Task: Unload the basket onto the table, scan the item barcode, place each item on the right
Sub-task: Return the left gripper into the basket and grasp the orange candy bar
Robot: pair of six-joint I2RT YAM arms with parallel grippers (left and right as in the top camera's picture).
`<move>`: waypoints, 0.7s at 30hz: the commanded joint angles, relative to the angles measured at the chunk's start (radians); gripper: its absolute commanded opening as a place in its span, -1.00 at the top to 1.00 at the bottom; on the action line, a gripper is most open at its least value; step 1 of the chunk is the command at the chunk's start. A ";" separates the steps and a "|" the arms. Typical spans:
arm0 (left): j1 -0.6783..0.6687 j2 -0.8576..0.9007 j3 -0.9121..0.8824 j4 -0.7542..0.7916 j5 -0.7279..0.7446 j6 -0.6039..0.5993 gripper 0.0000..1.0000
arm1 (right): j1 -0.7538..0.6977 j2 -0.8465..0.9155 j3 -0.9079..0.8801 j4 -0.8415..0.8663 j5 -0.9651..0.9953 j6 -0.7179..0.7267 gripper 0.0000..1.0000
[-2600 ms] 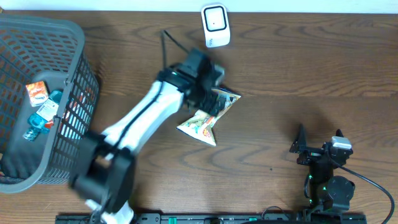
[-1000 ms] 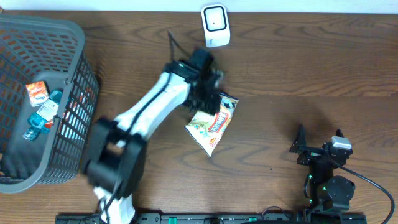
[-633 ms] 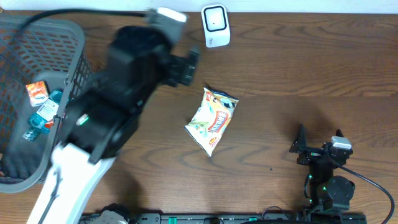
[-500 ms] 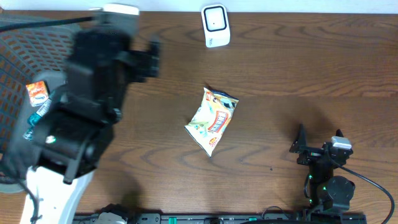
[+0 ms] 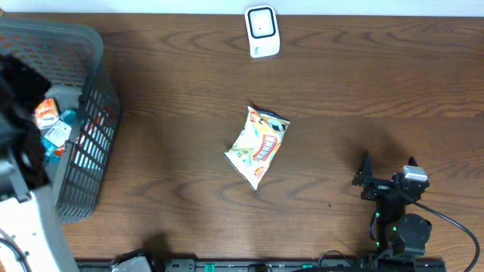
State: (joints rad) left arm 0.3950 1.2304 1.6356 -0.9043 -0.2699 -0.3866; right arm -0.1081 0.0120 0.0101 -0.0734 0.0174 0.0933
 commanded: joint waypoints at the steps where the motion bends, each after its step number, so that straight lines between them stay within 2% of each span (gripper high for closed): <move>1: 0.088 0.080 -0.008 -0.028 0.176 -0.105 -0.95 | -0.009 -0.005 -0.005 0.000 -0.005 -0.016 -0.99; 5: 0.147 0.188 -0.008 -0.073 0.236 -0.106 -0.96 | -0.009 -0.005 -0.005 0.000 -0.005 -0.016 -0.99; 12: 0.169 0.386 -0.010 -0.127 0.237 -0.119 -0.96 | -0.009 -0.005 -0.005 0.000 -0.005 -0.016 -0.99; 21: 0.171 0.587 -0.019 -0.135 0.227 -0.228 -0.96 | -0.009 -0.005 -0.005 0.000 -0.005 -0.016 -0.98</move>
State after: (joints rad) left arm 0.5606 1.7782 1.6272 -1.0328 -0.0338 -0.5522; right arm -0.1081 0.0120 0.0101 -0.0734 0.0174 0.0933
